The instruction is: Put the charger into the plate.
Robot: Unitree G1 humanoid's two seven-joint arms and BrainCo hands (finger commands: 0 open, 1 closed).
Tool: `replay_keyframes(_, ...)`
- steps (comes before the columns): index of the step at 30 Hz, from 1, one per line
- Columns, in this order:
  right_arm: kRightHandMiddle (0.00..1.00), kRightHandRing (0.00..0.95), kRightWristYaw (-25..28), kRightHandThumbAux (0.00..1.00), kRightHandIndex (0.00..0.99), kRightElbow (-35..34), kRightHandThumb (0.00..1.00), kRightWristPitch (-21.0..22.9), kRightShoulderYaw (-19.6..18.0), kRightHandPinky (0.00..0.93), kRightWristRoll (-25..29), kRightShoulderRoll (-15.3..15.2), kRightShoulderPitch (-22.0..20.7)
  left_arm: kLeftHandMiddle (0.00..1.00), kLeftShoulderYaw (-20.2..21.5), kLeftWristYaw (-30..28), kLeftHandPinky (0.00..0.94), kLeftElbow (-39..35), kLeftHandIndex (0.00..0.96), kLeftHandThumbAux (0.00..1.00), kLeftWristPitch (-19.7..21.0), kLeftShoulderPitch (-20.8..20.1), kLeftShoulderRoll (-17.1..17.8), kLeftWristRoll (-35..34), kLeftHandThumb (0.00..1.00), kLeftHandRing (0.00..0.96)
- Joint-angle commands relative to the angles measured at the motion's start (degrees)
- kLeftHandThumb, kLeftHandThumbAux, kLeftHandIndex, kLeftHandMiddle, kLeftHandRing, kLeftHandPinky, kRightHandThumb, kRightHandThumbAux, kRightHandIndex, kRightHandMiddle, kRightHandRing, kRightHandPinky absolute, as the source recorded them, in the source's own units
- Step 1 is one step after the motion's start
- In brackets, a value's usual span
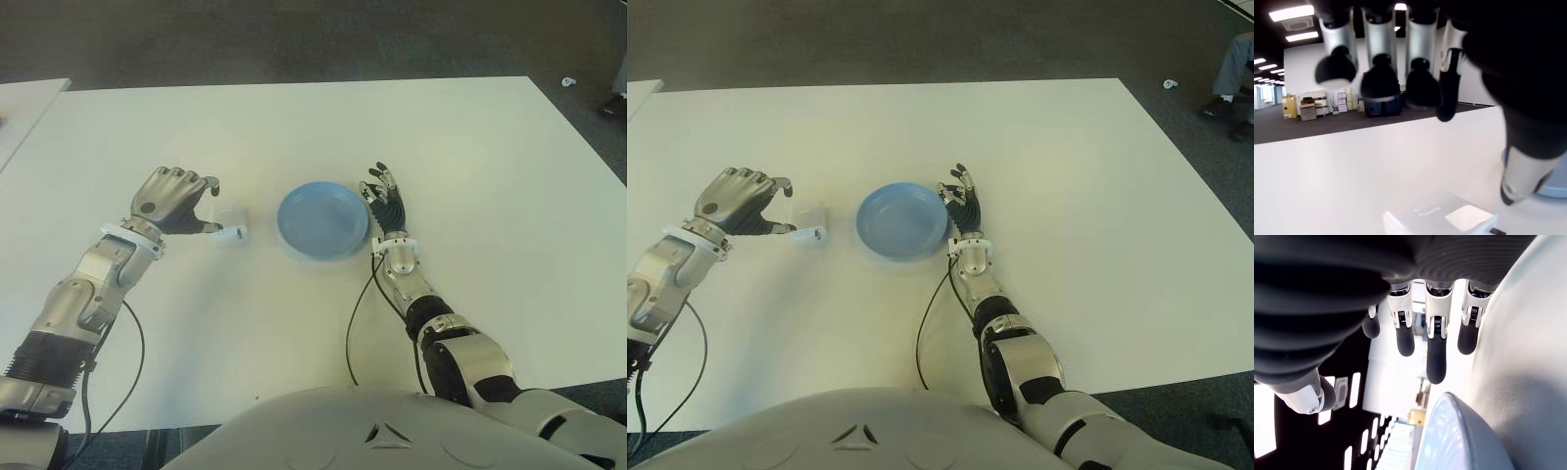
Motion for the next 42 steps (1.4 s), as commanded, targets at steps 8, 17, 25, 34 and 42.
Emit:
replay_keyframes(8, 0.184, 0.295, 0.50, 0.496, 0.000, 4.97, 0.007, 3.82, 0.09, 0.206, 0.27, 1.75, 5.76, 0.842, 0.32, -2.52, 0.839, -1.08, 0.445, 0.695, 1.51, -0.66, -1.55, -0.26, 0.729, 0.833)
replay_keyframes(17, 0.186, 0.300, 0.44, 0.491, 0.000, 5.18, 0.009, 3.63, 0.13, 0.213, 0.14, 1.68, 5.66, 0.845, 0.21, -3.63, 0.841, -1.68, 0.445, 0.694, 2.04, -0.87, -1.79, -0.26, 0.731, 0.837)
replay_keyframes(25, 0.192, 0.301, 0.60, 0.497, 0.000, 5.14, 0.019, 3.72, 0.16, 0.212, 0.12, 1.50, 5.63, 0.828, 0.20, -6.68, 0.795, -1.32, 0.445, 0.693, 0.99, -1.08, -1.16, -2.25, 0.724, 0.823)
replay_keyframes(34, 0.187, 0.303, 0.19, 0.513, 0.000, 5.15, 0.025, 3.66, 0.42, 0.221, -0.31, 1.34, 5.64, 0.301, -3.57, -4.79, 0.277, 15.54, 0.208, 0.453, -10.11, -7.85, 0.95, -2.96, 0.446, 0.276)
replay_keyframes(42, 0.182, 0.307, 0.21, 0.518, 0.000, 4.85, 0.021, 3.59, 0.54, 0.233, -0.38, 1.22, 5.89, 0.016, -6.81, 2.77, 0.015, 24.87, 0.011, 0.189, -17.57, -12.42, 2.66, 1.81, 0.314, 0.015)
